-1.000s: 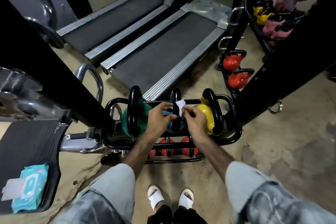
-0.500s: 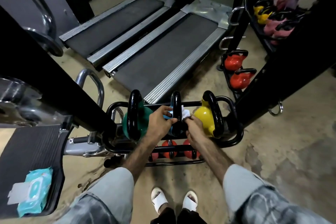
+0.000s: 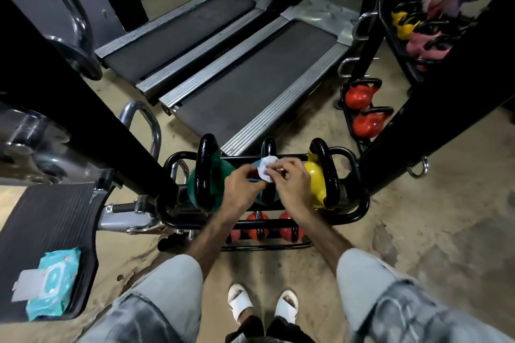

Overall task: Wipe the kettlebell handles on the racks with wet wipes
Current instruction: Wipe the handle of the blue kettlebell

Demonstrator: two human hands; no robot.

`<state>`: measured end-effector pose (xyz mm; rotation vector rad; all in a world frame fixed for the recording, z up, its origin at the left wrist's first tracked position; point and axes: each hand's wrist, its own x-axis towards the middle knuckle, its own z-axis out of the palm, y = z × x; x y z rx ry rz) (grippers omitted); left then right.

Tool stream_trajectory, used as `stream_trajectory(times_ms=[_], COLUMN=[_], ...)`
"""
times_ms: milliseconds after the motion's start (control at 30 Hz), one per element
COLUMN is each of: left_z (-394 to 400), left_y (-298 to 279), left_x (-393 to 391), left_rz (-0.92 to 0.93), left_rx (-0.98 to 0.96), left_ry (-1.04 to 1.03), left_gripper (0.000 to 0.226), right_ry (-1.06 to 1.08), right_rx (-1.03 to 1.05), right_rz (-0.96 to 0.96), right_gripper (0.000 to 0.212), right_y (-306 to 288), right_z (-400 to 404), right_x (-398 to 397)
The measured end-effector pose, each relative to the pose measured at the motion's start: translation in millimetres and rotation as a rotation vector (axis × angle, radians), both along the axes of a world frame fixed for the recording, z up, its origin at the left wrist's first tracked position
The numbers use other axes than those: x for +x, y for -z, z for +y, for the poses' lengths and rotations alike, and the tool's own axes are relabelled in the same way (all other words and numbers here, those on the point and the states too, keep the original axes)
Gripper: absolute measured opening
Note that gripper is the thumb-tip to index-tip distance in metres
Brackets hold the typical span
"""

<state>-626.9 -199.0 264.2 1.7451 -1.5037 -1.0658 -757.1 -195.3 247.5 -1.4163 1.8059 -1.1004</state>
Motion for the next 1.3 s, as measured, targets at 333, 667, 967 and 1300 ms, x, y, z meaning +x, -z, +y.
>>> stream_trajectory(times_ms=[333, 667, 967, 1300], left_z=[0, -24, -46, -68], left_y=[9, -21, -18, 14], left_x=[-2, -11, -23, -29], left_rz=[0.067, 0.015, -0.053, 0.57], left_rx=[0.088, -0.123, 0.019, 0.406], left_ry=[-0.164, -0.139, -0.128, -0.434], left_gripper=[0.043, 0.021, 0.023, 0.024], right_ry=[-0.29, -0.264, -0.063, -0.142], right_rx=[-0.092, 0.042, 0.141, 0.289], right_rz=[0.443, 0.24, 0.047, 0.042], right_gripper=[0.013, 0.05, 0.061, 0.072], right_y=[-15, -29, -12, -25], right_z=[-37, -36, -16, -28], right_x=[-1, 0, -6, -14])
